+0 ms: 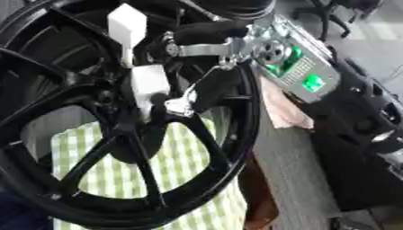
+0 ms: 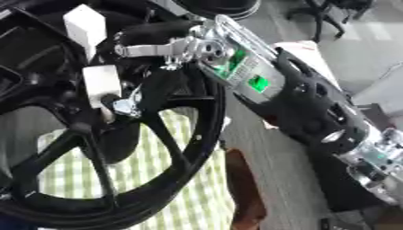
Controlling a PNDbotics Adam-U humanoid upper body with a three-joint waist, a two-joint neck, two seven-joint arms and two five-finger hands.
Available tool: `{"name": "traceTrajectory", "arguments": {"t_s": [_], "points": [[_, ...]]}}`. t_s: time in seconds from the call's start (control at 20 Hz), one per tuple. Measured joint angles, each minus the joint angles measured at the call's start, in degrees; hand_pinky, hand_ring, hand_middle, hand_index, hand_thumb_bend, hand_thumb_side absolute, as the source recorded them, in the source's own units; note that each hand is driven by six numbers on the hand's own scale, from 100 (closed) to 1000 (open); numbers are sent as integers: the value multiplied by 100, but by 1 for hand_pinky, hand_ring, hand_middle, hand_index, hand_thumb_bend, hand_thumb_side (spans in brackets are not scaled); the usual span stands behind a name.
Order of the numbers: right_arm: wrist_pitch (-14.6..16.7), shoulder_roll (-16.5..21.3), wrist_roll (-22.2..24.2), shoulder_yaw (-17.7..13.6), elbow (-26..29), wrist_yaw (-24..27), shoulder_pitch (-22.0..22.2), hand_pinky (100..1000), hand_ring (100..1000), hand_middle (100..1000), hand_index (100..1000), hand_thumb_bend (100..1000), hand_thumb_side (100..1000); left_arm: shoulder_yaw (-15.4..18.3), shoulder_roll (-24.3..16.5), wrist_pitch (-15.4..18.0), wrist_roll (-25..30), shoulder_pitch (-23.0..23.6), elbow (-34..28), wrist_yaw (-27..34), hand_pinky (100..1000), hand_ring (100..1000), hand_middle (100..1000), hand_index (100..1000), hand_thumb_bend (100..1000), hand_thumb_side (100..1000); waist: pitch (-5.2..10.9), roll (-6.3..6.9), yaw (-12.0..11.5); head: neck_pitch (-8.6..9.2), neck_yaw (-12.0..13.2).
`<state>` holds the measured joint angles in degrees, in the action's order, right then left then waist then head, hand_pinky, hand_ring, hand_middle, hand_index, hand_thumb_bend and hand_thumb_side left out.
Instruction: Pull the pin out of the wheel hub.
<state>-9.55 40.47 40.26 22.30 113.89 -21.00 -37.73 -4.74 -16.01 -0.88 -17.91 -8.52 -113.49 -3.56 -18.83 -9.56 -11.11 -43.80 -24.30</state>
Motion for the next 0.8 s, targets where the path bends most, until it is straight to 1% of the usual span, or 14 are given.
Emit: {"name": "traceTrajectory", "arguments": {"t_s": [0.05, 0.15, 0.25, 0.55, 0.8], "points": [[-28, -3, -44, 0, 0, 32, 0, 833, 876, 338, 552, 100, 532, 0, 0, -2, 2, 0, 0, 0, 922, 750, 621, 793, 140, 760, 0, -1, 0, 0, 0], [-76, -8, -153, 0, 0, 92, 0, 830, 857, 309, 523, 100, 513, 0, 1, -4, 4, 0, 0, 0, 922, 749, 621, 793, 139, 761, 0, -6, -1, 0, 0], [-108, -13, -250, 0, 0, 168, 0, 827, 839, 282, 496, 100, 517, 0, 1, -5, 5, 0, 0, 0, 923, 749, 621, 793, 138, 762, 0, -7, -1, 0, -1], [-185, -37, -482, -3, 0, 459, -4, 826, 829, 246, 465, 100, 533, 0, 1, -8, 8, 0, 0, 0, 924, 749, 622, 793, 137, 763, 1, -5, -14, 0, -7], [-161, -38, -598, -57, 0, 763, -9, 826, 825, 231, 455, 100, 539, 0, 1, -7, 8, 0, 0, 2, 924, 749, 622, 793, 137, 761, 6, 22, 8, 0, -7]]}}
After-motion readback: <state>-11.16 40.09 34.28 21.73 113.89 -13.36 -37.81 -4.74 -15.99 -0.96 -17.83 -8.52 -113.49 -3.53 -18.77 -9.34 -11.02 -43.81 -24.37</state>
